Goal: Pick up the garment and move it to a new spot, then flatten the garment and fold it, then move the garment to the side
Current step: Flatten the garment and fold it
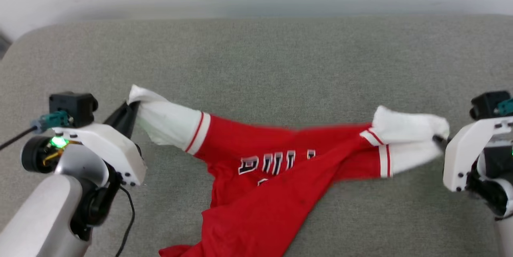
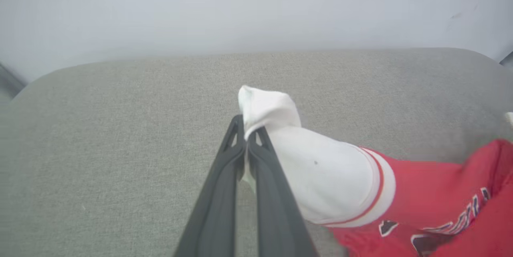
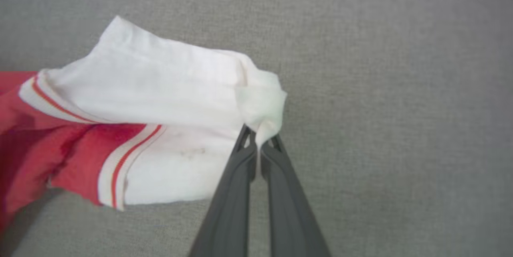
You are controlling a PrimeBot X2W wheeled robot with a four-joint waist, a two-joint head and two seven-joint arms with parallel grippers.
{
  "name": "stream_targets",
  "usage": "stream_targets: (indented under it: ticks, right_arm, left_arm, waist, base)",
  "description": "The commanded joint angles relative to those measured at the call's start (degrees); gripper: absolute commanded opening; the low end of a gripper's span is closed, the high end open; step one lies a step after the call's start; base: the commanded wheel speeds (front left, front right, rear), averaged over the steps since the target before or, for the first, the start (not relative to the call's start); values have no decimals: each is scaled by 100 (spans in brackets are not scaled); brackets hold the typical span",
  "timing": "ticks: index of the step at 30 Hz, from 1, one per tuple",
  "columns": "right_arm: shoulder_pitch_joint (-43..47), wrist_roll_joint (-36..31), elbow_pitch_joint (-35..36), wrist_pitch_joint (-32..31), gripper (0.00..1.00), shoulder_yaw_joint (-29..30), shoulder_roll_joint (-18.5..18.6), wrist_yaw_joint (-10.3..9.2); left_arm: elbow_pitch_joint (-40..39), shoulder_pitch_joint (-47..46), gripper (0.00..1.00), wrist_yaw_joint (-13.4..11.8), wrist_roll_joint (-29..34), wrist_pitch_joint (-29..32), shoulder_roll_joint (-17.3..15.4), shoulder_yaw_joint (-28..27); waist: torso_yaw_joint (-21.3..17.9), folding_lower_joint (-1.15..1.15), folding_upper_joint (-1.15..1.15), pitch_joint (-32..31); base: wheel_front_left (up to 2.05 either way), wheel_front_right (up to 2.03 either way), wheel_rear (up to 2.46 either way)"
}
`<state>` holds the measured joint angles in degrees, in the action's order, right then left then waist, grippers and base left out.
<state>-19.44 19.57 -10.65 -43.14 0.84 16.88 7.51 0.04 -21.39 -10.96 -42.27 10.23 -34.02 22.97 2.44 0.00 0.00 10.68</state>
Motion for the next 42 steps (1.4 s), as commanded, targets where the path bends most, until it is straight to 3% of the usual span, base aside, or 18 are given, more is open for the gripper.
stream_targets:
  ticks: [1, 9, 19, 30, 37, 42]
  right_arm:
    - [-146, -65, 26, 126, 0, 42, 12, -4]
    - [-893, -364, -192, 928, 0, 176, 42, -4]
    - [-2650, -545, -1155, 1803, 0, 186, -141, -4]
    - [-5242, -1159, -2193, 2832, 0, 438, -394, -4]
    - [-6929, -1552, -2681, 3327, 0, 532, -551, -4]
    - [-7269, -1599, -3053, 3611, 0, 466, -637, -4]
  left_arm:
    - [53, -156, 0, -12, 36, -83, -12, -58]
    - [637, -997, 0, 165, 152, -419, 197, -132]
    - [2433, -3033, 0, 724, 348, -1264, 683, -195]
    - [3873, -5487, 0, 1130, 757, -1984, 601, -275]
    - [4345, -6896, 0, 1397, 802, -2237, 629, -343]
    - [4689, -7146, 0, 1539, 791, -2353, 660, -311]
  waist:
    - [-64, 0, 0, -157]
    - [-144, 0, 0, -508]
    - [-244, 0, 0, -284]
    - [-442, 0, 0, 709]
    - [-474, 0, 0, 1839]
    - [-516, 0, 0, 2236]
  base:
    - [0, 0, 0]
    - [0, 0, 0]
    - [0, 0, 0]
    - [0, 0, 0]
    - [0, 0, 0]
    - [0, 0, 0]
